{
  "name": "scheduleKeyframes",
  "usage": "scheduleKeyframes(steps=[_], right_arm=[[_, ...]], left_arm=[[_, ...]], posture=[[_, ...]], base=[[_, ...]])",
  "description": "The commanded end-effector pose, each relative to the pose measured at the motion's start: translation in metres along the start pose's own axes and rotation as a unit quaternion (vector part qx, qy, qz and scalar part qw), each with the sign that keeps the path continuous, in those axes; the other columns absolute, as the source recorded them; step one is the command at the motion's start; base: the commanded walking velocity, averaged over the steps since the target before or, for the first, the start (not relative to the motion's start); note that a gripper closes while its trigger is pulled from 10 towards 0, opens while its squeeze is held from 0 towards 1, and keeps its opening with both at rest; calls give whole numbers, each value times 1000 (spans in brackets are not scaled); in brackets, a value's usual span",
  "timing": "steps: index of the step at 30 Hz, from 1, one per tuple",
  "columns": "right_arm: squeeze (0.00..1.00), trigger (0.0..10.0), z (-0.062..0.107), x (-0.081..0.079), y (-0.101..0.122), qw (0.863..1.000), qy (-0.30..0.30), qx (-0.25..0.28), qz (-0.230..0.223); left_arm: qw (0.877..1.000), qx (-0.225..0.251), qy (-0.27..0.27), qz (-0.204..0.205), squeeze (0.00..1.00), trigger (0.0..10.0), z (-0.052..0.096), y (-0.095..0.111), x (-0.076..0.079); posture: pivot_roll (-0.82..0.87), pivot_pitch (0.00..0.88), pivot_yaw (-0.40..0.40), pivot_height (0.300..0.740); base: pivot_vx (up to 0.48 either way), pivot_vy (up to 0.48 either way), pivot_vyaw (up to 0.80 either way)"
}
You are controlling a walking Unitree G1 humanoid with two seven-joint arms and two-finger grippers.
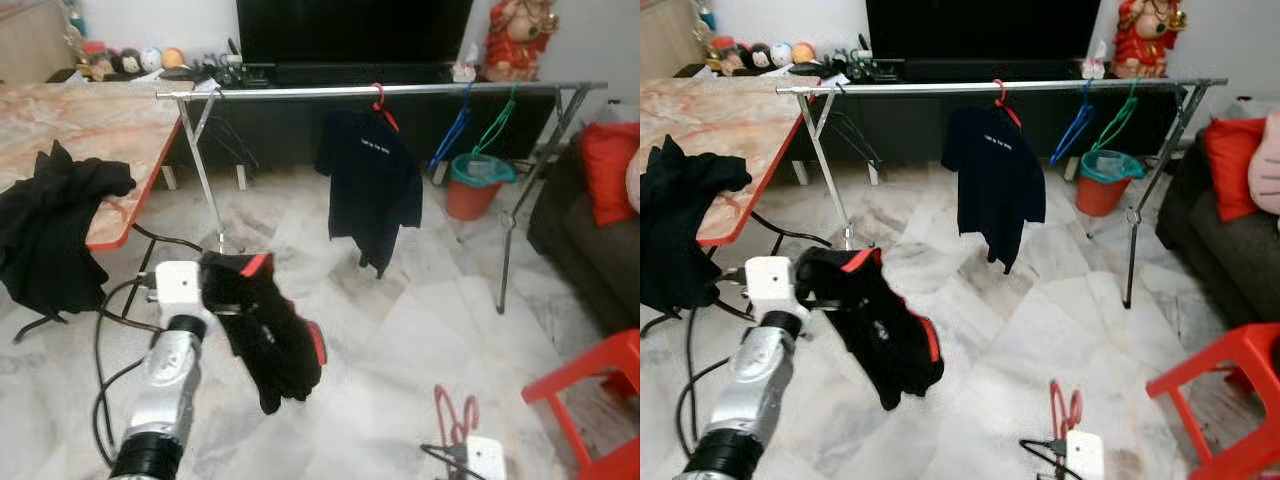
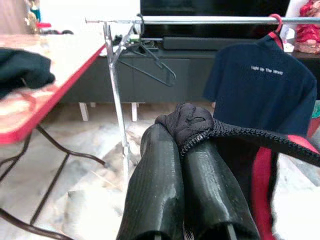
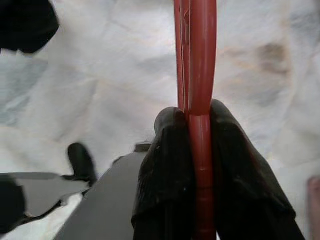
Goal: Hang hanger
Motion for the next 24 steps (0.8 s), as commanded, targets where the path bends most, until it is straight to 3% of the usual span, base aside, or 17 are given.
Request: scheduleKeyframes(steps=[1,24], right_arm=[[0,10000,0,6,2,1000,-8,3,-1],[0,10000,0,-1,2,1000,-2,2,6]], left_arm=[[1000,13,-10,-1,0,10000,-3,8,7],[1000,13,-6,-4,0,10000,-4,9,4]], posture=[[-81,0,6,740],[-66,0,-12,740]], base=[[0,322,0],[0,320,0]])
Point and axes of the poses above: a point about 5 cm out from each wrist's last joint towards the gripper, its own z axis pointing back from the gripper into the wrist, its own y axis along the axis of the wrist's last joint, x = y × z, the point moved 1 cm from there along -z, pointing out of the wrist towards the gripper, and after that the axes turned 6 degrees about -z, right-handed, at the moved point
